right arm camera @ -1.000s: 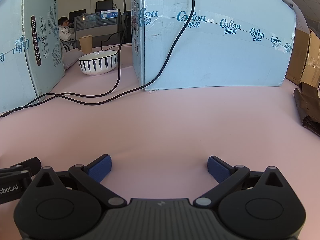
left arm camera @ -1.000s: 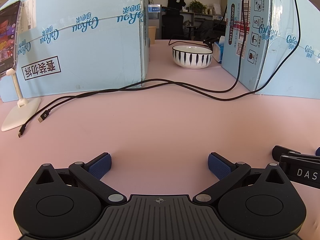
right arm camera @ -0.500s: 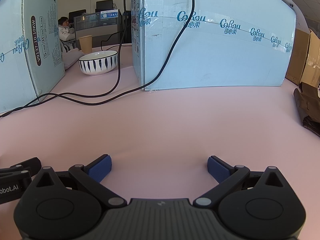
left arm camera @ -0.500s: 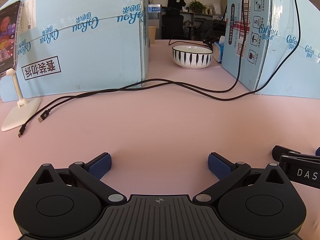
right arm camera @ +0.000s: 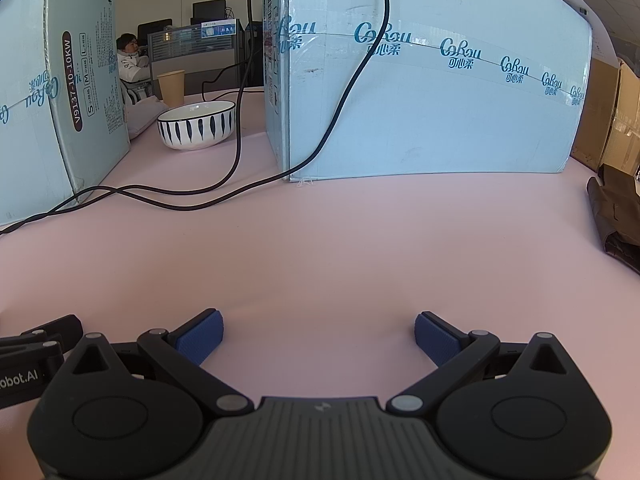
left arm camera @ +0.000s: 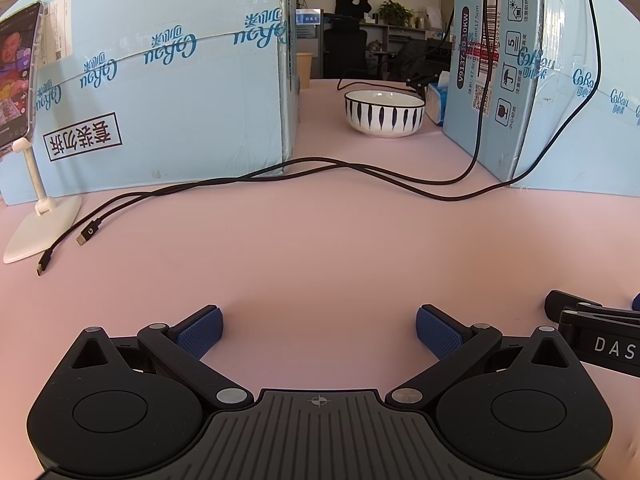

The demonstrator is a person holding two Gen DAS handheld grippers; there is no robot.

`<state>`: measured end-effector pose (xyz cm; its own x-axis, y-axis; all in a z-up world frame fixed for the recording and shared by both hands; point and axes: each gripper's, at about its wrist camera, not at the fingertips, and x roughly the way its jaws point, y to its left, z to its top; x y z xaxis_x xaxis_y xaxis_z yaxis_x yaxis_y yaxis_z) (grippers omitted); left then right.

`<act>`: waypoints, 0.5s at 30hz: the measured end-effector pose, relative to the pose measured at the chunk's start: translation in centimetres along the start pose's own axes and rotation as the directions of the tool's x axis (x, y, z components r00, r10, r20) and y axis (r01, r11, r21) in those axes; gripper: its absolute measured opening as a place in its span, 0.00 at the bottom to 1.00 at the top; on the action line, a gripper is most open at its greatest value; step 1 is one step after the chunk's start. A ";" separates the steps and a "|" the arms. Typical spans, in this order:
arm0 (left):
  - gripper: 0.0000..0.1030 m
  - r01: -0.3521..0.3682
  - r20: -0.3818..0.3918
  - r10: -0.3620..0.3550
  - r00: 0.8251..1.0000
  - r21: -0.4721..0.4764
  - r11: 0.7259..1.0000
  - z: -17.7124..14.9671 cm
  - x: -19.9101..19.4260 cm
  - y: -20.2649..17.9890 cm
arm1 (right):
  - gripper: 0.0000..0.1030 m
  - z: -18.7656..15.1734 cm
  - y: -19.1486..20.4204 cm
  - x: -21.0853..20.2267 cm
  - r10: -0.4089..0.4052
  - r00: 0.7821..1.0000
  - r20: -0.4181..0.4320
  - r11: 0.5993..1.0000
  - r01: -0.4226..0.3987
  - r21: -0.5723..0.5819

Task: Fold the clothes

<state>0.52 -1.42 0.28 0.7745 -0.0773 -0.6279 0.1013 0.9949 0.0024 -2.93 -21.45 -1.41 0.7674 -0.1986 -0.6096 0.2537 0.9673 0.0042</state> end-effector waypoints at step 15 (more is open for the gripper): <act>1.00 0.002 0.000 -0.002 1.000 -0.001 1.000 0.0 0.1 0.2 | 1.00 0.0 0.0 0.0 -0.001 1.000 0.000 1.000 0.001 0.000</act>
<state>0.67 -1.22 0.23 0.7746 -0.0790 -0.6275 0.1020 0.9948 0.0007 -2.94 -21.43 -1.41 0.7675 -0.1992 -0.6094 0.2540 0.9672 0.0037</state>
